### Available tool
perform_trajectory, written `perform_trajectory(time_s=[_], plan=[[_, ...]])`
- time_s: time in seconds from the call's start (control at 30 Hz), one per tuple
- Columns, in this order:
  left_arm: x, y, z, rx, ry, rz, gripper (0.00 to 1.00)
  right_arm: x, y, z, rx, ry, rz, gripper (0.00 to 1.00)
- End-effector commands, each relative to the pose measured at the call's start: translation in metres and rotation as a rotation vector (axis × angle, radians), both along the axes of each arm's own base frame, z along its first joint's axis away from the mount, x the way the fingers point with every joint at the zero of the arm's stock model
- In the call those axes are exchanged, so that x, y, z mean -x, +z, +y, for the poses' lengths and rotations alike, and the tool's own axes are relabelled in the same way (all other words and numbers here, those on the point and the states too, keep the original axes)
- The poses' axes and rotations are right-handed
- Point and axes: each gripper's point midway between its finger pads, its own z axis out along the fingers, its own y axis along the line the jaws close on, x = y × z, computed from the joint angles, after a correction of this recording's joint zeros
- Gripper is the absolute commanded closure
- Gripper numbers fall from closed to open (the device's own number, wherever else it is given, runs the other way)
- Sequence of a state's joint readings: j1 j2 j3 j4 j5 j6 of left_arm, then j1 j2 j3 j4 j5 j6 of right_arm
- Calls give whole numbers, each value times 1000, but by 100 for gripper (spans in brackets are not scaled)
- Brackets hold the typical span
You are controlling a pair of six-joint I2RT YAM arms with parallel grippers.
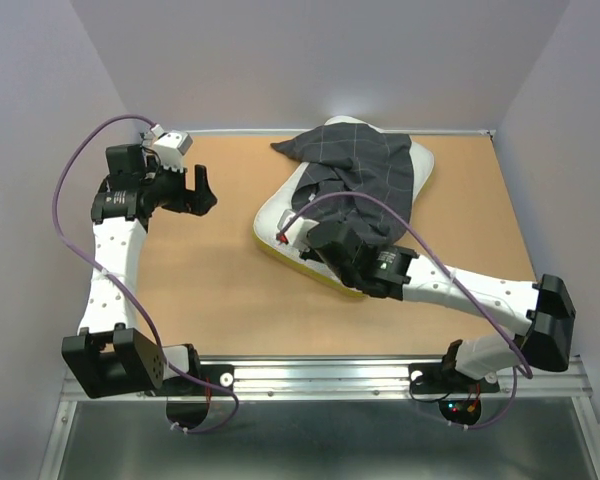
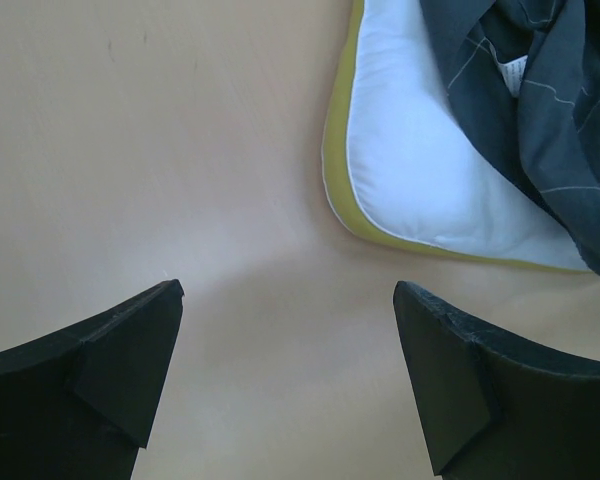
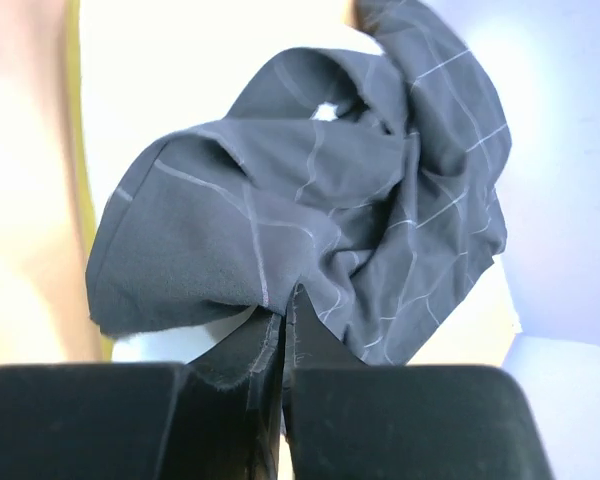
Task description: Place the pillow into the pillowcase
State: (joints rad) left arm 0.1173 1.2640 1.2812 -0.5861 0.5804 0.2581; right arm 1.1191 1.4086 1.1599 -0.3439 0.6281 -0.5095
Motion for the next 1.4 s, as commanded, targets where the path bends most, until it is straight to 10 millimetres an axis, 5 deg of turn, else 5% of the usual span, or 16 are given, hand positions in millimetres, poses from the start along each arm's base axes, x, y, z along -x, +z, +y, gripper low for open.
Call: perform_trajectory(time_s=[0.0,0.1,0.27,0.37,0.47,0.5,0.57,0.63,0.67,0.77,1.03,1.3,1.37], plan=[[-12,40,-11,-72,-72,-177,1,-11,54,-9,-191,-19,21,100],[-18,50,-30,-129,-154,-294,1,-32,86,-41,-255,-77,-28,99],[-28,56,-82,-150,-405,-443,7,-62,109,-110,-284,-211,-94,100],[-42,50,-104,-192,-515,-489,9,-74,107,-146,-273,-279,-123,99],[-55,33,-147,-245,-639,-502,10,-78,98,-170,-291,-311,-112,99],[-64,15,-158,-256,-672,-474,10,-76,86,-174,-282,-313,-91,99],[-76,19,-174,-287,-717,-506,12,-71,78,-184,-270,-310,-81,99],[-87,3,-192,-311,-797,-511,13,-62,80,-194,-266,-299,-100,99],[-95,13,-199,-312,-812,-553,13,-60,78,-205,-264,-310,-103,99],[-118,2,-216,-317,-847,-582,13,-61,83,-225,-297,-356,-111,99],[-119,-68,-282,-469,-1091,-680,12,-68,92,-233,-353,-406,-110,99],[-153,-61,-320,-492,-1072,-834,15,-66,94,-240,-352,-437,-111,99],[-161,-64,-326,-498,-1073,-846,28,-65,99,-241,-362,-441,-118,99]])
